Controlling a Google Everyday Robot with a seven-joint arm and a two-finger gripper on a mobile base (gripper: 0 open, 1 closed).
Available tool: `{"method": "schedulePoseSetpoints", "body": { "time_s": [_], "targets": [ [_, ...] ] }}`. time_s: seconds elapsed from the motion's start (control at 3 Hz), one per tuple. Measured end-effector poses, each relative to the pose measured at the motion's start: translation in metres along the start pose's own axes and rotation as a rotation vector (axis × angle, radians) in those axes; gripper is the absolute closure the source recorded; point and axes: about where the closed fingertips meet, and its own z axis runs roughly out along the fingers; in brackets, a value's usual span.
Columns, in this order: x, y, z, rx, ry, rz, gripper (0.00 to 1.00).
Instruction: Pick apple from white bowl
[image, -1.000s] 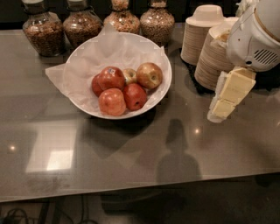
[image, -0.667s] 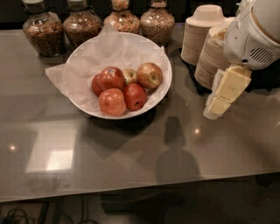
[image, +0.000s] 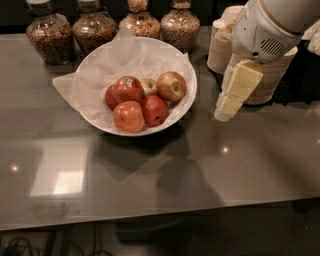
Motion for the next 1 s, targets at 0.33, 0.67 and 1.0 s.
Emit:
{"method": "schedulePoseSetpoints", "body": {
  "time_s": [0.33,0.67,1.0],
  "targets": [
    [-0.006,-0.006,0.003,0.012,-0.025,-0.002,0.00],
    [-0.013,-0.007,0.007,0.015,-0.060,-0.010,0.07],
    [-0.023,-0.009,0.012,0.017,-0.116,-0.022,0.06]
  ]
}}
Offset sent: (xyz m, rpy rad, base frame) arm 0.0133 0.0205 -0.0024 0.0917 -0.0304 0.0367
